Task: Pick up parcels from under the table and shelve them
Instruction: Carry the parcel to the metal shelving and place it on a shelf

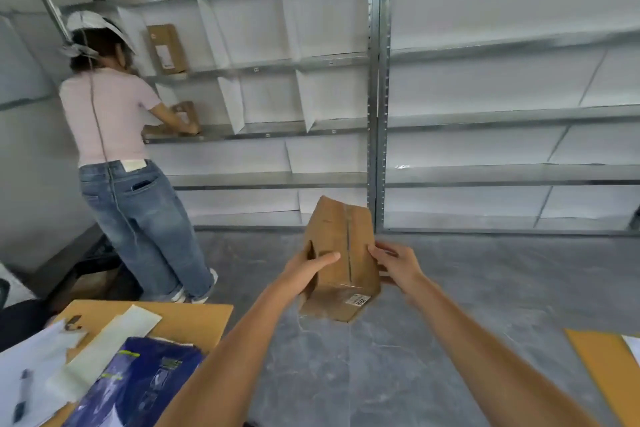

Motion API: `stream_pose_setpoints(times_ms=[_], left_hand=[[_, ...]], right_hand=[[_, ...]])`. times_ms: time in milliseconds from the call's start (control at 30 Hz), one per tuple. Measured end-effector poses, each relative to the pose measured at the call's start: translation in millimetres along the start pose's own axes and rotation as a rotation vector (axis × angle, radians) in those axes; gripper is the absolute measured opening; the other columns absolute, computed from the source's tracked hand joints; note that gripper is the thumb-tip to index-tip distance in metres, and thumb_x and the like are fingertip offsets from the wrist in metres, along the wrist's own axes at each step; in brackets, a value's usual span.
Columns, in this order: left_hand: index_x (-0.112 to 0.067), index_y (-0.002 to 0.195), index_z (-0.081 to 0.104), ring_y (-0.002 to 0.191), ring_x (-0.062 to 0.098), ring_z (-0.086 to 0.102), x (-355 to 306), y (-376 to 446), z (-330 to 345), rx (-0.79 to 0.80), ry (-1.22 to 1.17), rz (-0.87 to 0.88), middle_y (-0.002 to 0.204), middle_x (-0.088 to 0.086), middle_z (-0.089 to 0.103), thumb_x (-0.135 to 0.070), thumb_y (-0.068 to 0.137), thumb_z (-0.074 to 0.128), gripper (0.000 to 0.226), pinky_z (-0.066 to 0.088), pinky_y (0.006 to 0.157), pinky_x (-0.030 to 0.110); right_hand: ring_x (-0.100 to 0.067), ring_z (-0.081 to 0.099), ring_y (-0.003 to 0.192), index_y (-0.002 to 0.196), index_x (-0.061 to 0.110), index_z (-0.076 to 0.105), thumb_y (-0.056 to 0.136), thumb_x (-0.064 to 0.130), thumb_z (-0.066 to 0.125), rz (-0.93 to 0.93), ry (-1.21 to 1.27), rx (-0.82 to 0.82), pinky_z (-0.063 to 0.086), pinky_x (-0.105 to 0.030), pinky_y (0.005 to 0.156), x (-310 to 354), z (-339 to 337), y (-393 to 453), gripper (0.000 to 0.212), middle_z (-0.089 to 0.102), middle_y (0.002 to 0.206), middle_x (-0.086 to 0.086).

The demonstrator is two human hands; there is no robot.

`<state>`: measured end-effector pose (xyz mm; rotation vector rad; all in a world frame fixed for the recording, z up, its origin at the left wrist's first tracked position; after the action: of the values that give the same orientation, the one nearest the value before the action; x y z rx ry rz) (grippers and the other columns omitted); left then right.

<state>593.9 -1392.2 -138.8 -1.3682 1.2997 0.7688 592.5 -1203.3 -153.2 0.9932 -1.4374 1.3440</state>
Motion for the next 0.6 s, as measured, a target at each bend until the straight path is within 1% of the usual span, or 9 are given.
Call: stream_pose_setpoints(times_ms=[33, 100, 167, 233, 267, 333, 433, 533, 600], left_hand=[[-0.020, 0.131, 0.051, 0.108, 0.019, 0.062, -5.3, 17.4, 6.0, 0.008, -0.037, 0.007, 0.122, 0.000, 0.065, -0.034, 0.084, 0.068, 0.052, 0.047, 0.097, 0.033], [-0.015, 0.128, 0.054, 0.095, 0.017, 0.065, -13.3, 56.0, 17.6, 0.018, -0.110, -0.003, 0.105, -0.001, 0.068, -0.021, 0.086, 0.066, 0.044, 0.052, 0.088, 0.032], [-0.014, 0.127, 0.052, 0.091, 0.016, 0.064, -19.8, 99.1, 30.3, 0.057, -0.137, -0.007, 0.105, 0.001, 0.067, -0.018, 0.087, 0.065, 0.043, 0.055, 0.078, 0.030], [-0.017, 0.127, 0.049, 0.094, 0.019, 0.064, -28.7, 143.0, 40.2, 0.090, -0.168, -0.017, 0.113, 0.004, 0.064, -0.021, 0.086, 0.066, 0.045, 0.056, 0.068, 0.030], [-0.018, 0.126, 0.049, 0.097, 0.022, 0.064, -32.1, 167.0, 44.0, 0.107, -0.196, -0.025, 0.115, 0.005, 0.064, -0.021, 0.085, 0.067, 0.045, 0.056, 0.066, 0.032], [-0.021, 0.121, 0.053, 0.096, 0.024, 0.065, -39.7, 213.8, 52.5, 0.139, -0.241, -0.048, 0.111, 0.005, 0.068, -0.021, 0.084, 0.068, 0.040, 0.056, 0.066, 0.035], [-0.020, 0.111, 0.060, 0.088, 0.026, 0.066, -59.1, 271.2, 66.8, 0.154, -0.284, -0.042, 0.097, 0.006, 0.071, -0.016, 0.087, 0.062, 0.024, 0.054, 0.074, 0.036], [-0.015, 0.114, 0.061, 0.097, 0.030, 0.063, -77.7, 315.6, 89.4, 0.196, -0.294, -0.039, 0.105, 0.012, 0.070, -0.021, 0.081, 0.060, 0.033, 0.048, 0.086, 0.040], [-0.015, 0.117, 0.061, 0.098, 0.030, 0.063, -88.8, 337.1, 108.7, 0.232, -0.314, -0.043, 0.106, 0.012, 0.070, -0.018, 0.082, 0.057, 0.035, 0.047, 0.089, 0.042]], right_hand=[[-0.019, 0.064, 0.077, 0.117, 0.005, 0.064, 0.092, 0.017, 0.057, 0.013, 0.004, -0.028, 0.053, -0.026, 0.060, 3.8, -10.3, 15.5, 0.029, 0.067, 0.103, -0.012], [-0.018, 0.065, 0.076, 0.112, 0.002, 0.066, 0.094, 0.011, 0.053, 0.010, -0.014, -0.065, 0.054, -0.019, 0.057, 10.7, -29.2, 51.1, 0.024, 0.068, 0.098, -0.010], [-0.017, 0.066, 0.081, 0.111, 0.002, 0.068, 0.090, 0.000, 0.055, -0.039, -0.084, -0.097, 0.055, -0.015, 0.063, 20.5, -46.6, 87.8, 0.025, 0.071, 0.098, -0.009], [-0.018, 0.067, 0.086, 0.110, 0.002, 0.070, 0.085, -0.006, 0.060, -0.096, -0.136, -0.138, 0.056, -0.012, 0.068, 33.5, -64.1, 124.6, 0.029, 0.072, 0.105, -0.014], [-0.018, 0.066, 0.089, 0.109, 0.001, 0.069, 0.083, -0.008, 0.062, -0.114, -0.135, -0.155, 0.055, -0.009, 0.070, 40.4, -72.7, 143.5, 0.028, 0.071, 0.109, -0.018], [-0.019, 0.064, 0.092, 0.110, 0.000, 0.068, 0.080, -0.005, 0.067, -0.120, -0.129, -0.192, 0.054, -0.013, 0.076, 55.2, -90.6, 178.8, 0.030, 0.069, 0.115, -0.019], [-0.021, 0.063, 0.104, 0.119, 0.009, 0.062, 0.074, 0.015, 0.078, -0.066, -0.172, -0.254, 0.050, -0.030, 0.090, 70.9, -115.8, 221.7, 0.048, 0.065, 0.123, -0.010], [-0.024, 0.057, 0.116, 0.136, 0.015, 0.045, 0.070, 0.034, 0.080, 0.015, -0.186, -0.336, 0.047, -0.035, 0.094, 78.2, -144.8, 250.5, 0.076, 0.054, 0.134, -0.007], [-0.026, 0.055, 0.117, 0.143, 0.015, 0.031, 0.071, 0.043, 0.076, 0.105, -0.180, -0.375, 0.046, -0.036, 0.093, 77.4, -164.7, 265.7, 0.089, 0.050, 0.138, -0.009]])
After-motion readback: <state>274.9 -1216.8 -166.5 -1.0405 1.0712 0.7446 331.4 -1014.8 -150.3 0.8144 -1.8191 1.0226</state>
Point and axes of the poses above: each hand's wrist, its own y-axis towards the middle knuckle, its own z-axis out of the palm, x = y × z, the point moved 6 cm from there along y, towards the middle knuckle
